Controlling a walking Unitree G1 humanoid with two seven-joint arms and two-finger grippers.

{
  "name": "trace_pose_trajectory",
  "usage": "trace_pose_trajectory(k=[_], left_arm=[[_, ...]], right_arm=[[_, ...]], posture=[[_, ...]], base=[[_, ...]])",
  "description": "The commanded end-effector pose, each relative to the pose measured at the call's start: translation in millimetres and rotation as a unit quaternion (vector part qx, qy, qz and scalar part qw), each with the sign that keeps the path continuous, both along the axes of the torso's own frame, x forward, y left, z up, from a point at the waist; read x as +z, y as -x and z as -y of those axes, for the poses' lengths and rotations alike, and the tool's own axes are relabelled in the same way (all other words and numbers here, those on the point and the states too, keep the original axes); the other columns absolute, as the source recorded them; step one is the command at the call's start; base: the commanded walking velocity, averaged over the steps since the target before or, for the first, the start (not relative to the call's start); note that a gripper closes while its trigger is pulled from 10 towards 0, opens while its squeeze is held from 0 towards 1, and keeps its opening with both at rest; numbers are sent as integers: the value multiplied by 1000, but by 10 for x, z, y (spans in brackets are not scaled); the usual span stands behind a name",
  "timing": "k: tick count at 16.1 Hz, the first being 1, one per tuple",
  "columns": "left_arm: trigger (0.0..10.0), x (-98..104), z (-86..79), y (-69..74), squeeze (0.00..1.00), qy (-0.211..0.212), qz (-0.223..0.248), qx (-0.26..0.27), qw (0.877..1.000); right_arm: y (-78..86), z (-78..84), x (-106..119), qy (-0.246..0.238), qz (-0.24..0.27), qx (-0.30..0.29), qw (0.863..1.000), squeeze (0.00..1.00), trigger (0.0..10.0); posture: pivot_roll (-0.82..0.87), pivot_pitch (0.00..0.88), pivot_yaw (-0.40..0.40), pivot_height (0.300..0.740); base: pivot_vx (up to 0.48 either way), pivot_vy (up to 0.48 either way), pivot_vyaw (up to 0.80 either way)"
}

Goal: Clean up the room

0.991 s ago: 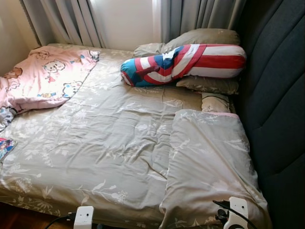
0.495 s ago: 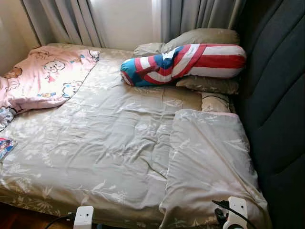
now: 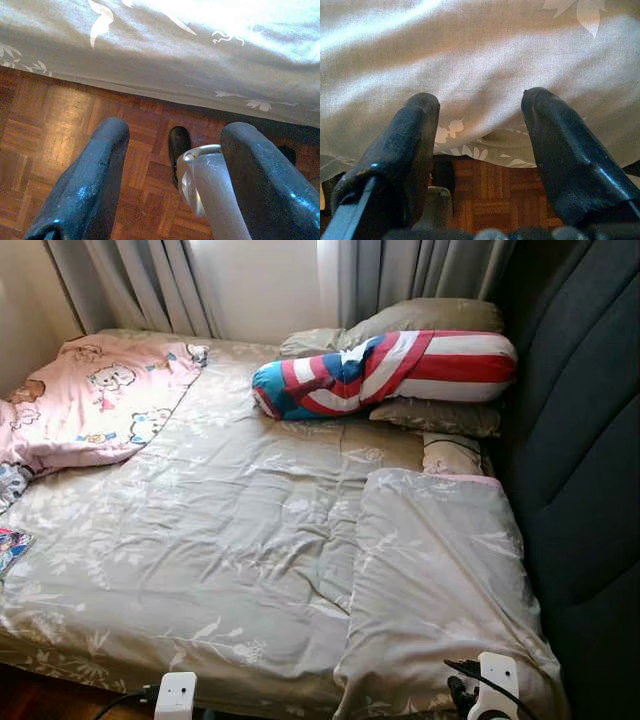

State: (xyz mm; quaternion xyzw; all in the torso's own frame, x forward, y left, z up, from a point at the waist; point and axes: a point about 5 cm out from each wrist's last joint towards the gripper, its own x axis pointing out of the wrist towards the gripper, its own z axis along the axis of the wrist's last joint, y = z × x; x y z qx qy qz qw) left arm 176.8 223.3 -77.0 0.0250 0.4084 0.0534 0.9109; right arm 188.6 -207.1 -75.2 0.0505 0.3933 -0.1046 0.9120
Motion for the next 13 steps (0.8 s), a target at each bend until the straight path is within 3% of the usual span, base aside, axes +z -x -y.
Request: trace_pose_trajectory(k=[1,2,3,13], left_arm=[[10000,-34,4,60,0,-2,-15,-4,1000],[10000,-32,4,56,0,-2,-15,-4,1000],[10000,-29,3,48,0,-2,-14,-3,1000],[10000,-20,-22,42,0,9,-10,13,1000]], right_arm=[[-6,-9,-1,0,-3,0,1000,1000,10000],[-9,-9,-1,3,-5,2,1000,565,10000],[-15,-5,1,6,-6,2,1000,0,10000],[-46,-88,-1,-9,-6,-2,1000,0,10000]], posture=[[88,78,-58,740],[86,83,-58,740],[86,93,-60,740],[94,80,-38,740]], base=[[0,0,0],[0,0,0],[0,0,0],[0,0,0]])
